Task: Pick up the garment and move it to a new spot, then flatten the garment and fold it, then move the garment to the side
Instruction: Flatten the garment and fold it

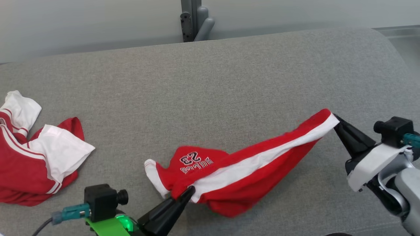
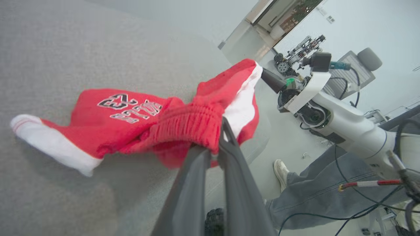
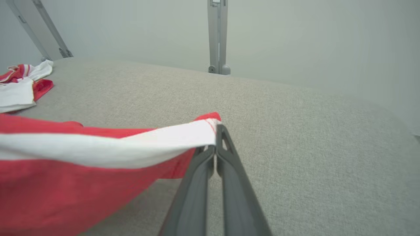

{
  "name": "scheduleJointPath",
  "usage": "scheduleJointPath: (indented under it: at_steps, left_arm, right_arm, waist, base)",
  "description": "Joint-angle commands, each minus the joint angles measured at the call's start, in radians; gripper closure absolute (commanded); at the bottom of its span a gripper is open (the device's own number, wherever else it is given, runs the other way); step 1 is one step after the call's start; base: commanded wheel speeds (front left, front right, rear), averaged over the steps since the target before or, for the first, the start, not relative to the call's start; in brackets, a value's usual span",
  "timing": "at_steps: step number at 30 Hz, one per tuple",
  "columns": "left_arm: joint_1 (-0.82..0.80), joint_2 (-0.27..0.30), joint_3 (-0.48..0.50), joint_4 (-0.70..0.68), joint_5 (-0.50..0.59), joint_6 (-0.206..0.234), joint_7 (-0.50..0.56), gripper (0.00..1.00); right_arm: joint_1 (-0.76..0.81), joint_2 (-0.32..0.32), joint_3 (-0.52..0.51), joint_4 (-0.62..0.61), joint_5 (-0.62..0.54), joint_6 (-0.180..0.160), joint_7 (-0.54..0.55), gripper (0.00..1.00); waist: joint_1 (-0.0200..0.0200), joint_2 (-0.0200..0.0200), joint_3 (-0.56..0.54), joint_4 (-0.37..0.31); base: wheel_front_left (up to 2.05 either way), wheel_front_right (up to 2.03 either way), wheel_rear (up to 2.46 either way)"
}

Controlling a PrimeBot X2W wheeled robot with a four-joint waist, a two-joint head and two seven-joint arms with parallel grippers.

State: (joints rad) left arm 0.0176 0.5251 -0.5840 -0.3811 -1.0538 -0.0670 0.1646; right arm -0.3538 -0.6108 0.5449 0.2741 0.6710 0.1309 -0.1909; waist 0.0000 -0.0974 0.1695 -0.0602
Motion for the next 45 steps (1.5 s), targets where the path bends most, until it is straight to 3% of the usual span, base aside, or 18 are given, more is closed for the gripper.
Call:
scheduleJointPath:
  at_steps: [1,6,10,14,18,21,25,29,32,37,42,45]
  left_arm:
    - [0.008,0.016,0.008,-0.046,-0.007,0.008,0.012,1.0]
    - [-0.034,0.047,0.03,-0.238,-0.051,0.03,0.068,1.0]
    - [-0.107,0.06,0.048,-0.305,-0.089,0.039,0.131,1.0]
    - [-0.301,0.078,0.103,-0.247,-0.112,0.047,0.223,1.0]
    - [-0.591,0.039,0.145,-0.103,-0.115,0.053,0.309,1.0]
    - [-0.833,0.011,0.144,0.04,-0.062,0.044,0.364,1.0]
    - [-1.137,-0.048,0.141,0.271,0.042,0.035,0.368,1.0]
    - [-1.386,-0.125,0.141,0.542,0.187,0.029,0.241,1.0]
    - [-1.507,-0.177,0.132,0.714,0.277,0.007,0.098,1.0]
    - [-1.558,-0.205,0.06,0.916,0.379,-0.04,-0.086,1.0]
    - [-1.47,-0.197,-0.004,1.013,0.349,-0.062,-0.13,1.0]
    - [-1.364,-0.161,-0.085,0.974,0.276,-0.065,-0.153,1.0]
  right_arm:
    - [0.03,-0.017,-0.021,-0.052,0.009,0.0,0.024,1.0]
    - [0.114,-0.085,-0.147,-0.318,0.033,0.0,0.162,1.0]
    - [0.157,-0.111,-0.251,-0.501,0.044,0.0,0.272,1.0]
    - [0.087,-0.154,-0.33,-0.61,0.03,0.0,0.386,1.0]
    - [-0.107,-0.188,-0.335,-0.617,0.038,0.0,0.483,1.0]
    - [-0.336,-0.176,-0.3,-0.566,0.02,0.0,0.519,1.0]
    - [-0.685,-0.098,-0.239,-0.413,-0.058,0.0,0.501,1.0]
    - [-0.971,0.042,-0.23,-0.152,-0.209,0.0,0.418,1.0]
    - [-1.099,0.139,-0.242,0.02,-0.314,-0.001,0.328,1.0]
    - [-1.104,0.227,-0.252,0.229,-0.403,-0.001,0.19,1.0]
    - [-0.992,0.203,-0.195,0.312,-0.41,-0.001,0.106,1.0]
    - [-0.864,0.168,-0.136,0.333,-0.395,-0.001,0.036,1.0]
  waist:
    - [0.0,0.0,0.005,-0.007]
    - [0.0,0.0,0.029,-0.023]
    - [0.0,0.0,0.088,-0.025]
    - [0.0,0.0,0.197,-0.018]
    - [0.0,0.0,0.327,-0.012]
    - [0.0,0.0,0.42,-0.013]
    - [0.0,0.0,0.529,-0.014]
    - [0.0,0.0,0.6,-0.015]
    - [0.0,0.0,0.628,-0.016]
    - [0.0,0.0,0.642,-0.02]
    - [0.0,0.0,0.631,-0.028]
    - [0.0,0.0,0.602,-0.035]
  base:
    - [0.0,0.0,0.0]
    - [0.0,0.0,0.0]
    - [0.0,0.0,0.0]
    - [0.0,0.0,0.0]
    - [0.0,0.0,0.0]
    - [0.0,0.0,0.0]
    - [0.0,0.0,0.0]
    - [0.0,0.0,0.0]
    - [0.0,0.0,0.0]
    - [0.0,0.0,0.0]
    - [0.0,0.0,0.0]
    - [0.0,0.0,0.0]
